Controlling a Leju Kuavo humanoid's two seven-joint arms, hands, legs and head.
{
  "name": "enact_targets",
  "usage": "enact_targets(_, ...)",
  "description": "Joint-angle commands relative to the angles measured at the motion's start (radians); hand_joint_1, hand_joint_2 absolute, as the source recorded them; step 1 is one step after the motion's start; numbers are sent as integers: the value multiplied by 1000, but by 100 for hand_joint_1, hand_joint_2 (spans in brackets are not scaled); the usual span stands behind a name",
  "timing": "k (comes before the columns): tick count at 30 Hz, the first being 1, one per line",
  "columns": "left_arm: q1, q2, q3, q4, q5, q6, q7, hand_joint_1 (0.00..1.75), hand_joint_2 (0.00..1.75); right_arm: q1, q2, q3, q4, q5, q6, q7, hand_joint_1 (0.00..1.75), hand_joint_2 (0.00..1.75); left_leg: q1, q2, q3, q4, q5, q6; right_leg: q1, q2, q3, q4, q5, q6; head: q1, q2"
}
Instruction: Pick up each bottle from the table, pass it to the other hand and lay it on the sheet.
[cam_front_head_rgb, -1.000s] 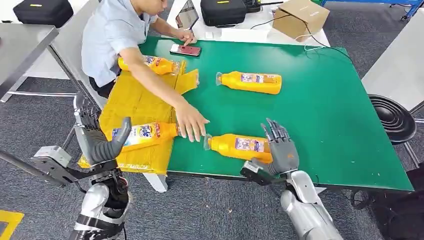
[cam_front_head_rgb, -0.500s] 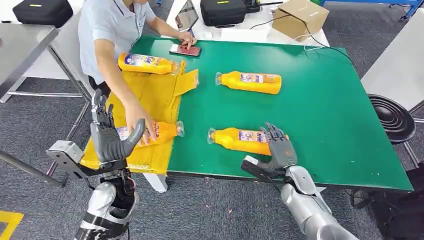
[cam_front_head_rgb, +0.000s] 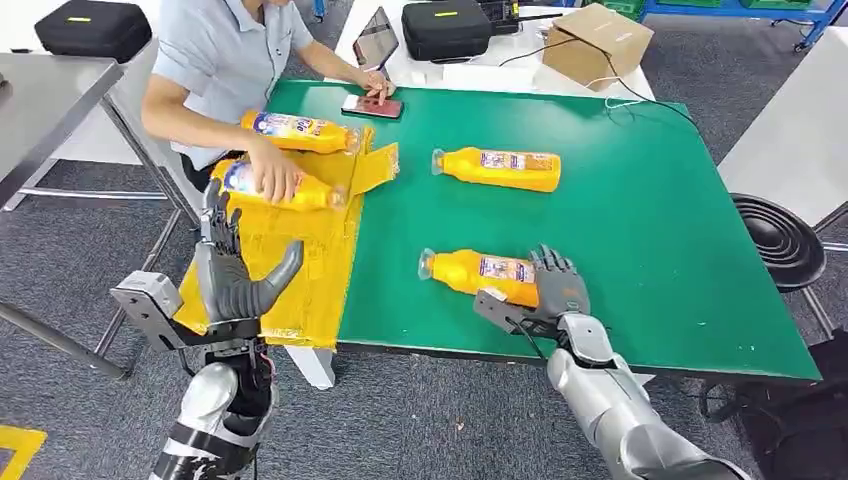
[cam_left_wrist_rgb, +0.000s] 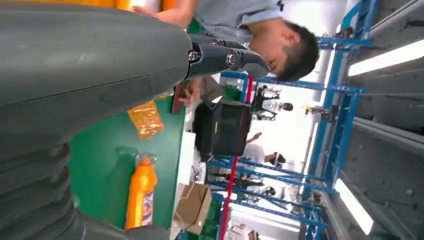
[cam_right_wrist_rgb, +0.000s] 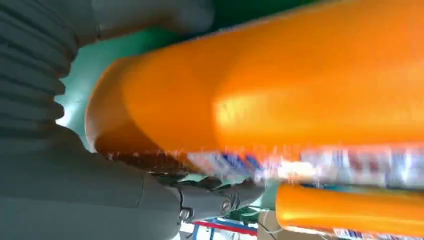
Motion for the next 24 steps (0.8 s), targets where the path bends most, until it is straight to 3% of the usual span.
enact_targets(1,-38,11,1,72,3,-8,7,0,175,35,-2,3,96,0,44,0,175,175,2,-3,1,-3,1,-1,2,-5,6,-4,0,-2,0,0)
enact_targets(4,-41,11,0,76,1,-12,9,0,175,38,4,-9,89,-14,50,-34,175,175,1,-3,2,-1,1,0,2,-4,13,-3,2,-2,0,0)
enact_targets(7,-50,12,-5,91,5,-19,12,0,175,54,16,-57,74,-88,58,-148,175,175,1,-3,2,-2,1,0,2,-4,13,-3,2,-3,0,0)
enact_targets(9,-49,14,-6,98,21,-21,11,0,175,90,42,-149,17,-252,54,-361,175,175,1,-3,2,-1,1,0,2,-4,13,-3,2,-2,0,0)
enact_targets(15,-46,15,-4,101,24,-20,9,0,175,92,54,-146,14,-254,51,-360,175,175,2,4,1,-1,0,-2,2,3,10,-3,3,-3,0,0)
enact_targets(16,-44,8,9,106,45,1,8,0,175,108,70,-168,-36,-329,14,-457,175,175,2,4,1,-2,0,-2,3,3,10,-3,4,-4,0,0)
enact_targets(19,-51,-6,41,171,164,17,79,0,175,169,117,-146,-226,-476,-32,-560,175,175,3,4,2,-2,0,-2,4,3,9,-4,4,-4,0,0)
enact_targets(21,-52,-2,13,241,232,-39,134,0,175,242,135,-87,-418,-564,-37,-584,175,175,3,5,2,-2,0,-3,5,4,10,-3,4,-4,0,0)
enact_targets(23,-40,16,-53,310,334,-190,243,0,175,306,129,-9,-582,-645,-27,-598,175,175,2,6,0,-1,0,-2,3,6,8,-1,3,-3,0,0)
enact_targets(24,-34,19,-71,346,345,-214,235,0,175,324,121,27,-630,-656,-39,-582,175,175,2,4,0,-2,0,-3,4,4,9,-2,2,-4,0,0)
